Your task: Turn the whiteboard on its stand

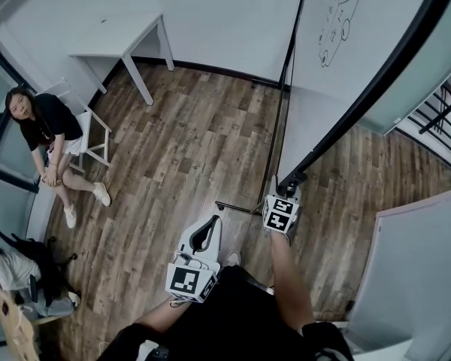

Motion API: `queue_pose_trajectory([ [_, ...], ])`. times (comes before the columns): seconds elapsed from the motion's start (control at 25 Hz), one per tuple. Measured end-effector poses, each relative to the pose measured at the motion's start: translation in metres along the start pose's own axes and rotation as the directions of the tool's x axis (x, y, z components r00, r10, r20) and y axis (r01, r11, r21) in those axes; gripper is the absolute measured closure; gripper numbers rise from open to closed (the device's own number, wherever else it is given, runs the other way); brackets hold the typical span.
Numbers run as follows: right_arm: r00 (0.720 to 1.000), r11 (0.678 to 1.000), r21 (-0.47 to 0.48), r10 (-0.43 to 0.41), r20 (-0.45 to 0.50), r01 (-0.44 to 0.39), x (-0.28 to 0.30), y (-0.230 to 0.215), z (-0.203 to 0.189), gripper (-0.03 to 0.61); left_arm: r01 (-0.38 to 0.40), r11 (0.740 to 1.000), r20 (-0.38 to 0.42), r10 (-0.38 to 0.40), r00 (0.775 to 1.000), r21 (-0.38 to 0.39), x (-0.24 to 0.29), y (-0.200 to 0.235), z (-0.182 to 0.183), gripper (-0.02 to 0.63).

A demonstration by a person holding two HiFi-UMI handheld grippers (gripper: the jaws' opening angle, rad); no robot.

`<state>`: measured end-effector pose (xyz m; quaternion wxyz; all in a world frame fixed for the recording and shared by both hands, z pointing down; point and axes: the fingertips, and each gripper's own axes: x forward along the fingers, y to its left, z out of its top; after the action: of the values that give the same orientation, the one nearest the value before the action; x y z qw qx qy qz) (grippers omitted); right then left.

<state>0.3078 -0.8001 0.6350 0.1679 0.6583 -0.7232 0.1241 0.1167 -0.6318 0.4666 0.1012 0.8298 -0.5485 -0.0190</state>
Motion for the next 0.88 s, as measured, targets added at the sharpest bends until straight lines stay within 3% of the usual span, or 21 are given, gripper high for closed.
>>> queue_pose_trajectory([
  [0.32, 1.000, 1.000, -0.005, -0.006, -0.008, 0.006, -0.013, 0.008, -0.003, 0.422, 0.026, 1.000, 0.012, -0.026, 1.000, -0.004, -0.029, 0.001, 0.005, 0.597],
  [0.88, 1.000, 1.000, 0.025, 0.005, 0.011, -0.006, -0.056, 0.073, -0.023, 0.422, 0.013, 1.000, 0.029, -0.013, 0.999, 0.011, -0.092, 0.019, 0.008, 0.597],
])
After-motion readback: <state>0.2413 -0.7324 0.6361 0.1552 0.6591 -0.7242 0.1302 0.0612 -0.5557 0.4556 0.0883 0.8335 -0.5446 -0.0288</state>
